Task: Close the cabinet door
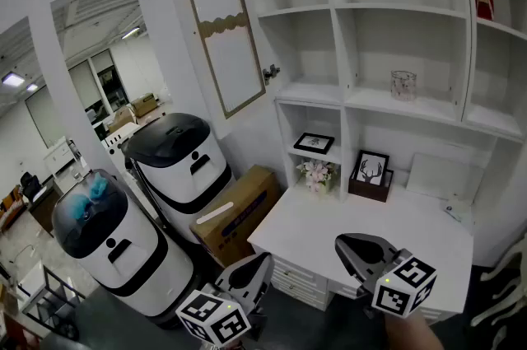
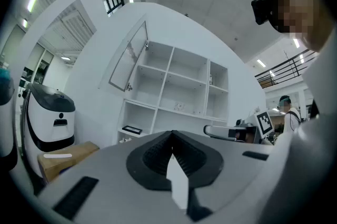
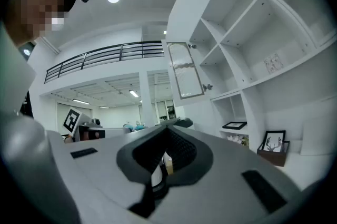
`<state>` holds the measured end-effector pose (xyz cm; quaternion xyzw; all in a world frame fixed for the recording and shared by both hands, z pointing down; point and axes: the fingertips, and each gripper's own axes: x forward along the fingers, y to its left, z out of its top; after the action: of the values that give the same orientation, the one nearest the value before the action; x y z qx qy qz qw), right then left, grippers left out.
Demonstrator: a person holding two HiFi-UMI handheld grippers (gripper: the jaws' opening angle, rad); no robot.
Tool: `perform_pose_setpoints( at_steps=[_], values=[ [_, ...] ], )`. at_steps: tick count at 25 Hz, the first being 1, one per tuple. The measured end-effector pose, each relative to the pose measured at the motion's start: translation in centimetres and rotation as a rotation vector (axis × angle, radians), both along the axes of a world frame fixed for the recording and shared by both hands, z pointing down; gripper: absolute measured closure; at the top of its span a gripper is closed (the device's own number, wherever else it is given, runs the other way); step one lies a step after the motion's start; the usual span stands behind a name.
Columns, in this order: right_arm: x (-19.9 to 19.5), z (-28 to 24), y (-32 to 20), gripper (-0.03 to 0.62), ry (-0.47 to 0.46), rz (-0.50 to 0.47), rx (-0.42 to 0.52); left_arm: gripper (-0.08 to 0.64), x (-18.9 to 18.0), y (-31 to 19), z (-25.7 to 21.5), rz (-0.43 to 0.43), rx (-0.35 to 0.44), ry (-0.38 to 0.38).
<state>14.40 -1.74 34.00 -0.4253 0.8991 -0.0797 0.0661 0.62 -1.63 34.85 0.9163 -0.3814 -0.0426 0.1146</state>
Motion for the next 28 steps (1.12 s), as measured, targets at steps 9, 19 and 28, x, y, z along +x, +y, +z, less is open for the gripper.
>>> perform_pose_setpoints(
  at_steps=[9,19,28],
  values=[
    [0.3,0.1,0.3,0.588,0.004,-0.003,-0.003,0.554,0.2,0.2,0.1,-0.009,-0.001,0.002],
    [0.2,-0.1,0.1,0.588,0.007,-0.010,0.006,0.554,0.0,0.1,0.1,-0.019,-0.002,0.001],
    [-1.2,0.1,-1.3,0.588,-0.010,-0.022,-0.014,0.554,-1.5,-0.9,0.3,-0.034,-0.016,-0.004]
  ],
)
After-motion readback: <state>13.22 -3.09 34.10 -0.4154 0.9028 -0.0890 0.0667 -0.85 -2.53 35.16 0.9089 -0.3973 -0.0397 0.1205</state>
